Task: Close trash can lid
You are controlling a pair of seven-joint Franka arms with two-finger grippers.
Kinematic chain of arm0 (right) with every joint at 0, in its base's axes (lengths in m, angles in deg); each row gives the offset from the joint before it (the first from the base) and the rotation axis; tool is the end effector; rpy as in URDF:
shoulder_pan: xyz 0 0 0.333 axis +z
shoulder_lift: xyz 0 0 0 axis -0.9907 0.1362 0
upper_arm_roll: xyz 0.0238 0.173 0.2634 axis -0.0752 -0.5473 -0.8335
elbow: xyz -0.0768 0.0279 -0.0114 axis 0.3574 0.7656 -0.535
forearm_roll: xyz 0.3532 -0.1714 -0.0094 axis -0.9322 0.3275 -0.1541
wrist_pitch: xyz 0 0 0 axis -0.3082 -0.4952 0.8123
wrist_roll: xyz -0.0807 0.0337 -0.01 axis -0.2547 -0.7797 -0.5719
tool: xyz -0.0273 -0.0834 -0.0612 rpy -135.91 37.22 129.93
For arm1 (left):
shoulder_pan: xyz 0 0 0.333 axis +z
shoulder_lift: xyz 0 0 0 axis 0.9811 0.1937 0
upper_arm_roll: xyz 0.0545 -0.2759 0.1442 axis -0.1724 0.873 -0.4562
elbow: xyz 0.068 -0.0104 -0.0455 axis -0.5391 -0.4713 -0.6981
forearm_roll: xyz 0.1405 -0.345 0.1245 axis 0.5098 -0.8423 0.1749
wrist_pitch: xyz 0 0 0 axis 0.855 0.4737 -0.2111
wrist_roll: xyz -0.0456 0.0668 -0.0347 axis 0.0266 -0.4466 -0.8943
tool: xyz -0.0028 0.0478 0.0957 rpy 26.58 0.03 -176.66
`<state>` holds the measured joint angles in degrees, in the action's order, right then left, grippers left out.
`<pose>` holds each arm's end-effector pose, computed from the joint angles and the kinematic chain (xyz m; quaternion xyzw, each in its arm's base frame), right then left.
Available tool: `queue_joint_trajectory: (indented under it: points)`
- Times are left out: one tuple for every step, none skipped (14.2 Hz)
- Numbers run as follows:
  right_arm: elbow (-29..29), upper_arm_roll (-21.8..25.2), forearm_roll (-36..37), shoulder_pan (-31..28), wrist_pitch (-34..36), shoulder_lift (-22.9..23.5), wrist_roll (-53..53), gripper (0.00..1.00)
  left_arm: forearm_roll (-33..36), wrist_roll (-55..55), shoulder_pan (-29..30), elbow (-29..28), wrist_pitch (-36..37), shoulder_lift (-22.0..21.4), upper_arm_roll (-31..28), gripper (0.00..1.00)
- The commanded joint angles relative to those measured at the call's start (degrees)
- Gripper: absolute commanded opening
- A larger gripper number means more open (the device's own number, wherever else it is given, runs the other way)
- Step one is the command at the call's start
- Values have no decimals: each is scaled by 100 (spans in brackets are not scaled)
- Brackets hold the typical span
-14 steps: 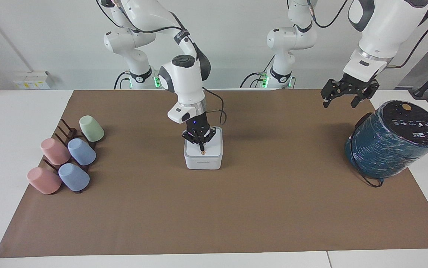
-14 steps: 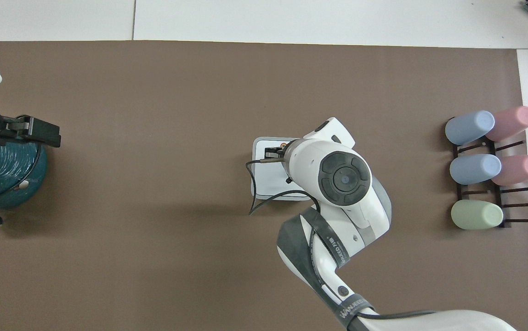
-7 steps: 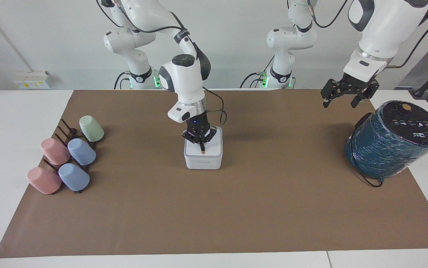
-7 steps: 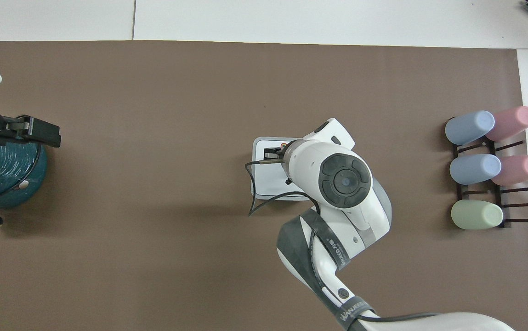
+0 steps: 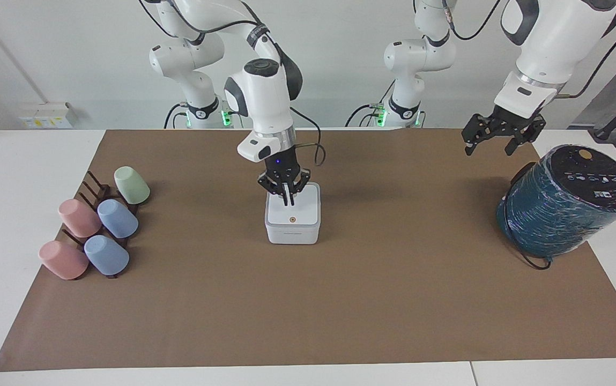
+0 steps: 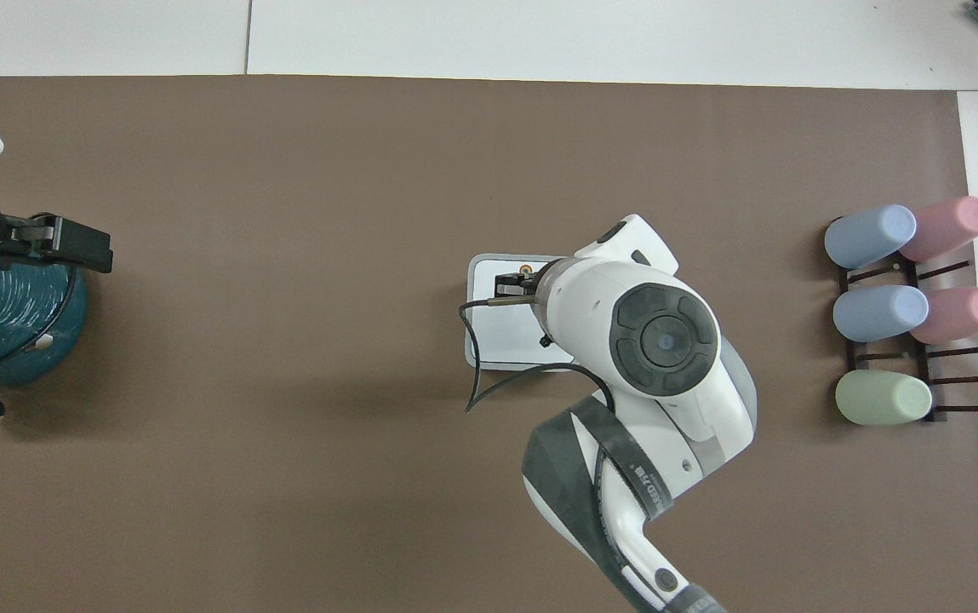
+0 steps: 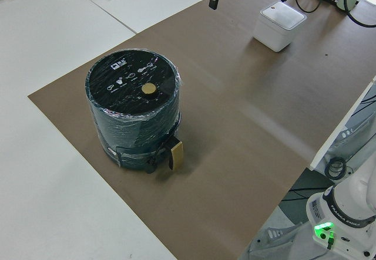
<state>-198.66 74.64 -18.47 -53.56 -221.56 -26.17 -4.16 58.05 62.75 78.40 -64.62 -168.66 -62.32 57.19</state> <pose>0.5394 0.3039 0.4606 -0.9862 0.0296 -0.1500 0.0628 0.5582 -0.0569 0.6222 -0.9990 0.0434 -0.0138 0.0032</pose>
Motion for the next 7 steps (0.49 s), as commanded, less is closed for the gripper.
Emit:
queue_joint_trajectory:
  points:
    - [-45,1,-26,-382,496,-498,-535,77,-60,-36,43,-205,-31,-186,10,100]
    - [-19,1,-26,-505,672,-612,-711,90,-60,-36,43,-205,-31,-186,2,100]
    - [-10,1,-26,-646,813,-709,-826,97,-60,-36,43,-205,-31,-186,10,100]
    - [8,1,-26,-795,953,-815,-949,100,-60,-36,43,-205,-31,-186,2,100]
    - [43,1,-26,-936,1120,-903,-1151,100,-60,-36,43,-205,-31,-177,10,100]
    - [113,1,-35,-1042,1365,-956,-1318,100,-60,-36,43,-205,-31,-186,10,100]
    - [157,1,-44,-1130,1603,-1017,-1354,100,-60,-36,43,-205,-31,-186,10,100]
